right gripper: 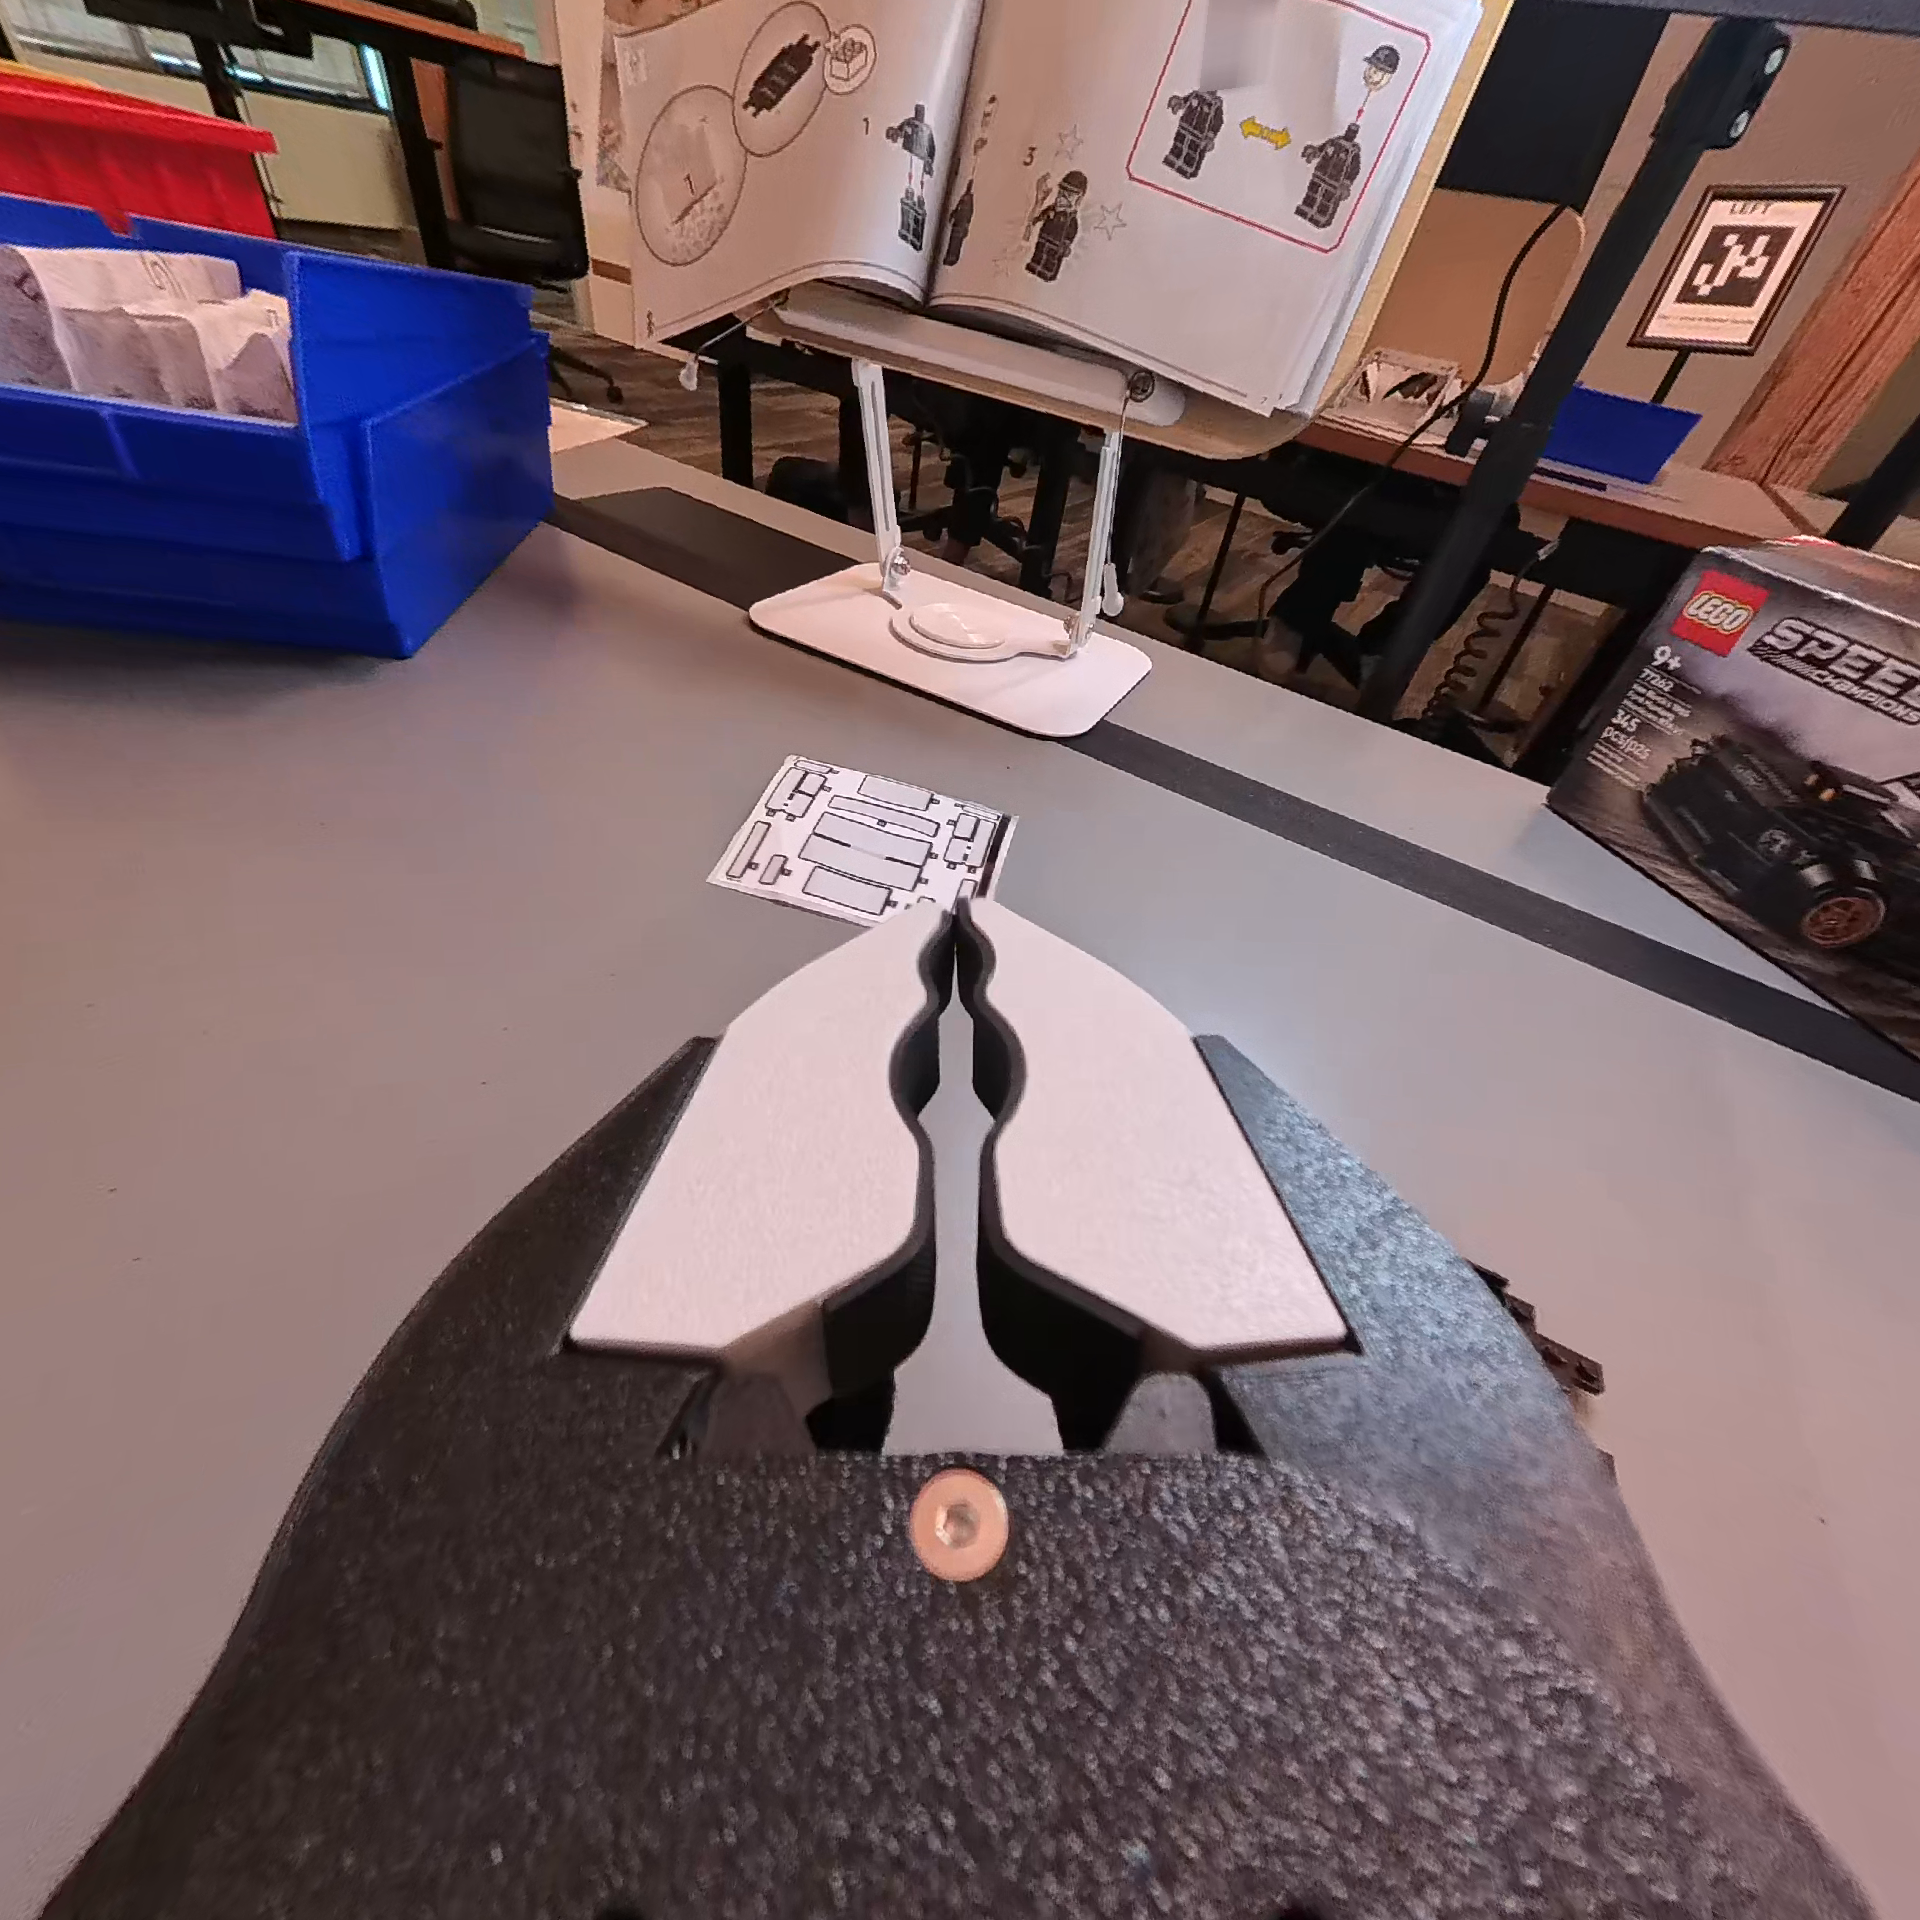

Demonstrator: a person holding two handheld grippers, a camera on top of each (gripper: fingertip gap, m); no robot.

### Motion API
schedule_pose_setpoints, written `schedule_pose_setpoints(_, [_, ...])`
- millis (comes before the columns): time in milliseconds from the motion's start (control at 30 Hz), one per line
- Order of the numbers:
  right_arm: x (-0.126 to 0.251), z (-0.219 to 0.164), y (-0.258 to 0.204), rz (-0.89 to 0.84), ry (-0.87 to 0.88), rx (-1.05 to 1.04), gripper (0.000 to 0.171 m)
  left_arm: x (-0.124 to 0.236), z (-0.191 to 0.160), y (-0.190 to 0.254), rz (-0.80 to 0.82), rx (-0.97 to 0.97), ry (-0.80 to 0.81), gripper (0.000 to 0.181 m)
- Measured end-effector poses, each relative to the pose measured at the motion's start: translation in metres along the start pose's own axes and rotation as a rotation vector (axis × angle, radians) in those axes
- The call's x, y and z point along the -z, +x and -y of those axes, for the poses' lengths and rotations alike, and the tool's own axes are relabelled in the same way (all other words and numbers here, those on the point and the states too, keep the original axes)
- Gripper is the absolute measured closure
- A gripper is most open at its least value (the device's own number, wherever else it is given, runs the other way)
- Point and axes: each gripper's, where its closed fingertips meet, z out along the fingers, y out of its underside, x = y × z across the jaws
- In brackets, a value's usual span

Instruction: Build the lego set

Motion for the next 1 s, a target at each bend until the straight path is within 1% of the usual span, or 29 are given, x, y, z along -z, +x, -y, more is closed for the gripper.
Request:
schedule_pose_setpoints(33, [0.0, -0.001, 0.0, -0.001, -0.002, -0.003, 0.171, 0.001, 0.001, 0.0, -0.004, 0.0, 0.012, 0.154])
schedule_pose_setpoints(67, [0.0, -0.001, 0.001, -0.002, -0.006, -0.01, 0.171, 0.003, 0.003, 0.002, -0.02, 0.005, 0.036, 0.149])
schedule_pose_setpoints(100, [0.0, -0.002, 0.002, -0.006, -0.009, -0.015, 0.171, 0.007, 0.009, 0.002, -0.028, 0.028, 0.081, 0.139])
schedule_pose_setpoints(133, [0.0, -0.002, 0.002, -0.011, -0.012, -0.016, 0.171, 0.014, 0.017, 0.001, -0.027, 0.047, 0.133, 0.135])
schedule_pose_setpoints(200, [0.0, -0.003, 0.004, -0.032, -0.016, -0.01, 0.17, 0.03, 0.037, 0.002, -0.029, 0.048, 0.236, 0.133])
schedule_pose_setpoints(267, [0.0, -0.004, 0.006, -0.044, -0.021, -0.008, 0.164, 0.046, 0.062, 0.024, -0.131, 0.037, 0.343, 0.144])
schedule_pose_setpoints(333, [-0.001, -0.005, 0.007, -0.059, -0.025, -0.009, 0.156, 0.056, 0.083, 0.041, -0.16, -0.008, 0.408, 0.151])
schedule_pose_setpoints(367, [-0.001, -0.005, 0.008, -0.066, -0.026, -0.006, 0.153, 0.06, 0.093, 0.054, -0.193, -0.042, 0.439, 0.158])
schedule_pose_setpoints(400, [-0.001, -0.006, 0.009, -0.073, -0.029, -0.002, 0.148, 0.063, 0.104, 0.071, -0.262, -0.061, 0.475, 0.166])
schedule_pose_setpoints(467, [-0.002, -0.008, 0.011, -0.084, -0.044, -0.001, 0.134, 0.069, 0.126, 0.116, -0.476, -0.042, 0.574, 0.181])
schedule_pose_setpoints(533, [-0.004, -0.01, 0.014, -0.086, -0.057, 0.002, 0.127, 0.07, 0.141, 0.161, -0.675, 0.026, 0.625, 0.181])
schedule_pose_setpoints(567, [-0.005, -0.009, 0.017, -0.088, -0.058, 0.006, 0.126, 0.066, 0.146, 0.179, -0.724, 0.042, 0.641, 0.181])
schedule_pose_setpoints(667, [-0.007, -0.007, 0.036, -0.114, -0.058, 0.026, 0.123, 0.04, 0.145, 0.219, -0.757, 0.021, 0.657, 0.181])
schedule_pose_setpoints(733, [-0.008, -0.004, 0.061, -0.151, -0.069, 0.076, 0.12, 0.023, 0.132, 0.24, -0.774, -0.017, 0.619, 0.181])
schedule_pose_setpoints(800, [-0.011, -0.001, 0.104, -0.204, -0.101, 0.159, 0.118, 0.013, 0.114, 0.255, -0.815, -0.035, 0.562, 0.181])
schedule_pose_setpoints(900, [-0.024, 0.005, 0.185, -0.243, -0.151, 0.24, 0.109, 0.003, 0.093, 0.266, -0.838, -0.067, 0.504, 0.181])
schedule_pose_setpoints(1000, [-0.048, 0.005, 0.277, -0.279, -0.252, 0.327, 0.094, -0.005, 0.08, 0.273, -0.853, -0.111, 0.463, 0.181])
